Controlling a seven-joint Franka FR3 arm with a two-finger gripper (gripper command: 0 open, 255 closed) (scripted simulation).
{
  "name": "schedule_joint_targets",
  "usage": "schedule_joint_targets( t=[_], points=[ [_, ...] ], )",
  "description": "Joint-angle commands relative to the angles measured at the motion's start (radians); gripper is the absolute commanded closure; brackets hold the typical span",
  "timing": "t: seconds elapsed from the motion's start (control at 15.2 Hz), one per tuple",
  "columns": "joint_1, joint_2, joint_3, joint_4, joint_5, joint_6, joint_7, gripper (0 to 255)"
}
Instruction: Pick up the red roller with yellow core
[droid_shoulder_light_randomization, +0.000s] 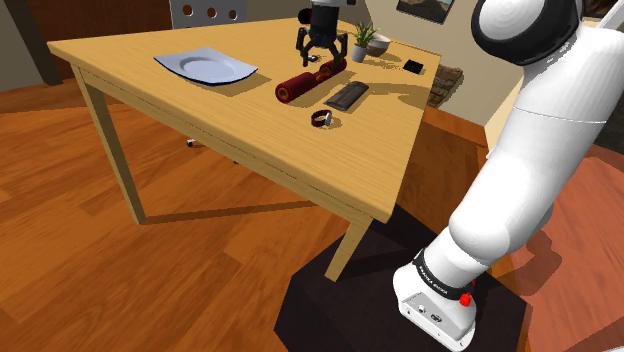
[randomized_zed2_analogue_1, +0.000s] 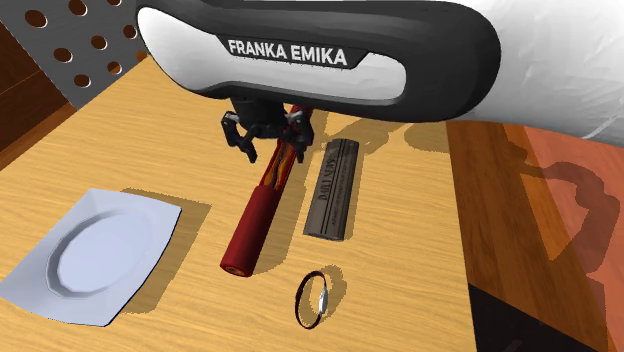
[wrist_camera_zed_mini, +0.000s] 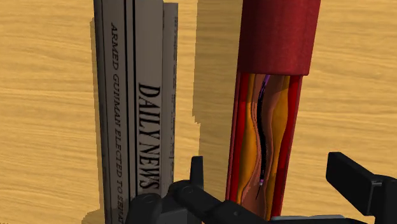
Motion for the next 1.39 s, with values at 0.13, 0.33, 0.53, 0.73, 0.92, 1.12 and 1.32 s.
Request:
schedule_joint_targets(
  t=[0.13,0.33,0.53,0.73,0.92,1.12,1.32],
  points=[
    [-0.002,-0.002,-0.001,-0.055,0.0,0.053,0.004,0],
    [-0.001,-0.004,-0.001,-0.065,0.0,0.062,0.005,255],
    [-0.002,-0.003,-0.001,-0.064,0.0,0.061,0.004,255],
    [-0.002,-0.003,-0.001,-0.064,0.0,0.062,0.004,255],
    [-0.002,-0.002,-0.001,-0.063,0.0,0.061,0.004,255],
    [-0.001,-0.001,-0.001,-0.02,0.0,0.02,0.003,255],
    [0.0,0.004,0.0,0.026,0.0,-0.022,0.001,255]
  ],
)
